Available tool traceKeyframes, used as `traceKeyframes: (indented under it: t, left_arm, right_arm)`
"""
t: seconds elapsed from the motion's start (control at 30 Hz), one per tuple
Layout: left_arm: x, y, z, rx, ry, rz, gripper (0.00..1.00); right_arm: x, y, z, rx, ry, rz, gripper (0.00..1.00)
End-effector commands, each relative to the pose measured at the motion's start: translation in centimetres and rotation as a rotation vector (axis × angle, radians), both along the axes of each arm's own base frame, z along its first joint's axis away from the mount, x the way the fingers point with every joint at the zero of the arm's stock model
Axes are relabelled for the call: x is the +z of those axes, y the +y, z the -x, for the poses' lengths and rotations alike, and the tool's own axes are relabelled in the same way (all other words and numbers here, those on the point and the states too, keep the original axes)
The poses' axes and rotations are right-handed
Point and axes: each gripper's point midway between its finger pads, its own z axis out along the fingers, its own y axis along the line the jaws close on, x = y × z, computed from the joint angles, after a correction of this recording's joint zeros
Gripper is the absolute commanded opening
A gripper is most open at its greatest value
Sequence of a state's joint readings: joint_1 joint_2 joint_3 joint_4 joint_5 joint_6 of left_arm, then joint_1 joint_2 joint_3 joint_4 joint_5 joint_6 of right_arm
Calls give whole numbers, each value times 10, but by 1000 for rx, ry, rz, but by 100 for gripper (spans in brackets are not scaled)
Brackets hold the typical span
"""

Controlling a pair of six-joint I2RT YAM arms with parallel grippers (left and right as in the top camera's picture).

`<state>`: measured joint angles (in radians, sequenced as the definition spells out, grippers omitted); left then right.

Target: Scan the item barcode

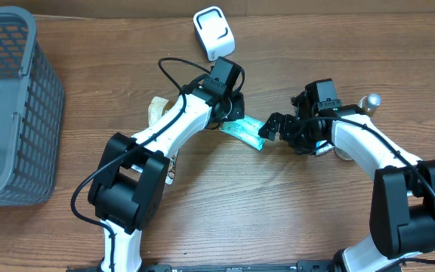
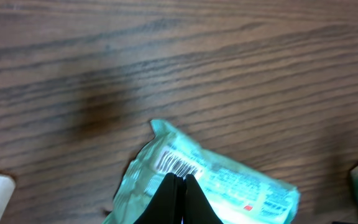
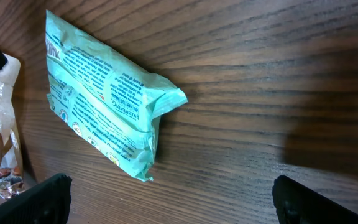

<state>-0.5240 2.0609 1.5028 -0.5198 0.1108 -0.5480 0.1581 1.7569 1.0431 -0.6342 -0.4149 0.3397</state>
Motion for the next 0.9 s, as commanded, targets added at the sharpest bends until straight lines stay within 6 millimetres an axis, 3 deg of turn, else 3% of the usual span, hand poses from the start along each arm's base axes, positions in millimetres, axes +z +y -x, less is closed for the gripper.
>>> traceKeyframes:
  t: [0.0, 0.63, 0.87]
  left_arm:
    - [-6, -7, 2, -3, 9, 24, 4]
    - [-47, -13, 18, -40, 98, -11, 4]
    - [-50, -9, 23, -37, 123, -28, 4]
  right_arm:
    - [8, 3, -1, 13, -32, -9, 100]
    - [9, 3, -4, 7, -43, -13, 96]
    - [12, 10, -7, 16, -58, -47, 96]
